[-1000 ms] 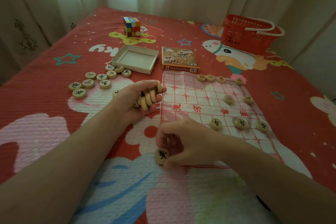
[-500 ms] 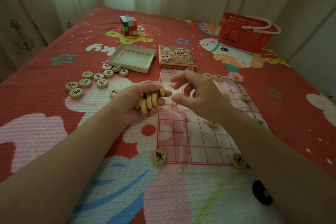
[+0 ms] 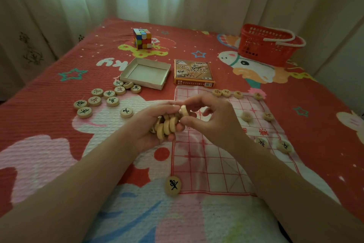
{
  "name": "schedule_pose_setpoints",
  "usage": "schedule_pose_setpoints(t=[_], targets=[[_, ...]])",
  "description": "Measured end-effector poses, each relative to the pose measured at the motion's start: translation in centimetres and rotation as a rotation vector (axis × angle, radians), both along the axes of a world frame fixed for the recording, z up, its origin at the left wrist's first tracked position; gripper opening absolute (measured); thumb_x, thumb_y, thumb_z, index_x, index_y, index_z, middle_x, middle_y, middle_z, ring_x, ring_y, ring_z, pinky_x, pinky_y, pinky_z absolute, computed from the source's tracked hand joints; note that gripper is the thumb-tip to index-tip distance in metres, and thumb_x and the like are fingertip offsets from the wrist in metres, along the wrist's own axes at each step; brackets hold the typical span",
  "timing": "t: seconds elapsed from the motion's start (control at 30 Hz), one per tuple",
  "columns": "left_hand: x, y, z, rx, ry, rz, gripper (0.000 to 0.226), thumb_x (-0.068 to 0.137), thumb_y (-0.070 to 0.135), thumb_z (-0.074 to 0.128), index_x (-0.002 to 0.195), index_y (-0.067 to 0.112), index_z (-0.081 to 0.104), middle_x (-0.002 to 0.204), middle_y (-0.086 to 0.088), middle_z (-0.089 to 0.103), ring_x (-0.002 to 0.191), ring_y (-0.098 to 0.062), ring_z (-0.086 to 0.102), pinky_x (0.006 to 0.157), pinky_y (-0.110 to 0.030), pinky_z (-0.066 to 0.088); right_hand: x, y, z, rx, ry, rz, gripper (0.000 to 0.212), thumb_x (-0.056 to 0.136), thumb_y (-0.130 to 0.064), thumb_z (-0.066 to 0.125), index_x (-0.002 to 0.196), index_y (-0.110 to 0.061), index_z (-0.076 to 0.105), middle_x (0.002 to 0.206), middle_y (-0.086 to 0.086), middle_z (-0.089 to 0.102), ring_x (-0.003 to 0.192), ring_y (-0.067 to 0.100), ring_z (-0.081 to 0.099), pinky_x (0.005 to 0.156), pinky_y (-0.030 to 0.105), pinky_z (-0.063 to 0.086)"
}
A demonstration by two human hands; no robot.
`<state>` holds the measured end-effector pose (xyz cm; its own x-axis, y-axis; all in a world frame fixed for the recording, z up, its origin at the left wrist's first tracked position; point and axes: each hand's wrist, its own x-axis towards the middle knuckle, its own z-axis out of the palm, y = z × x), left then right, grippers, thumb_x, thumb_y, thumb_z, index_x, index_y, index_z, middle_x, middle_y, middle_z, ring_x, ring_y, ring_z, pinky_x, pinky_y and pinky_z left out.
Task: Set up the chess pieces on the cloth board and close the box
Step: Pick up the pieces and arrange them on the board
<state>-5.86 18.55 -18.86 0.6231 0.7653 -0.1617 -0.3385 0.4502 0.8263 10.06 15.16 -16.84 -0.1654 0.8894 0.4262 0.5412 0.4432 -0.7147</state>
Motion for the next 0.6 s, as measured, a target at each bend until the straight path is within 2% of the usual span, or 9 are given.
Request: schedule_pose_setpoints(t=[0.07,0.2,0.37,0.43,0.5,0.6], targets=[[-0.1,0.2,0.1,0.0,0.03,0.049,0.043,0.077,0.006,0.054,0.119,0.002,0.052,0.068,-0.01,0.061,0.047,-0.013,0.058,0.036,-0.018,0.043,0.2,0.2,0.0,0.058,-0.026,-0.034,0.027,0.063,-0.021,0.075,0.087,-0.026,0.062,0.081,-0.012,0.064,0.079,0.005,0.059,0.065,0.01,0.041],[-0.3,0.2,0.3,0.002,0.077,0.084,0.02,0.083,0.003,0.048,0.101,0.001,0.057,0.072,-0.012,0.062,0.047,-0.016,0.058,0.035,-0.019,0.043,0.3,0.4,-0.3,0.15,-0.091,-0.031,0.031,0.06,-0.016,0.078,0.087,-0.015,0.065,0.082,-0.001,0.061,0.074,0.013,0.057,0.065,0.011,0.042],[0.1,-0.2,0.4,0.099,0.169,-0.006,0.015,0.075,0.016,0.062,0.085,0.006,0.059,0.067,-0.011,0.056,0.051,-0.017,0.056,0.037,-0.02,0.043,0.2,0.1,-0.3,0.111,-0.116,-0.041,0.031,0.062,-0.015,0.081,0.09,-0.013,0.068,0.079,-0.007,0.059,0.069,0.009,0.053,0.064,0.011,0.044],[0.1,-0.2,0.5,0.089,0.169,0.005,0.013,0.077,0.016,0.062,0.085,0.006,0.059,0.07,-0.01,0.056,0.051,-0.017,0.056,0.037,-0.019,0.042,0.2,-0.1,0.0,-0.001,-0.026,-0.039,0.027,0.069,-0.013,0.078,0.094,-0.015,0.068,0.08,-0.012,0.063,0.074,0.007,0.06,0.066,0.017,0.05],[0.1,-0.1,0.6,0.075,0.175,0.036,0.018,0.078,0.018,0.057,0.09,0.005,0.06,0.073,-0.009,0.06,0.052,-0.016,0.057,0.038,-0.019,0.043,0.5,-0.1,0.4,-0.155,0.141,-0.009,0.02,0.076,-0.01,0.072,0.095,-0.016,0.068,0.084,-0.006,0.069,0.074,0.007,0.066,0.066,0.021,0.054],[0.1,-0.2,0.6,0.072,0.191,0.085,0.018,0.08,0.014,0.056,0.094,0.003,0.058,0.074,-0.009,0.062,0.052,-0.016,0.058,0.037,-0.019,0.043,0.7,-0.1,0.7,-0.315,0.356,0.022,0.013,0.083,-0.006,0.063,0.092,-0.015,0.067,0.081,-0.001,0.072,0.069,0.01,0.068,0.062,0.016,0.052]])
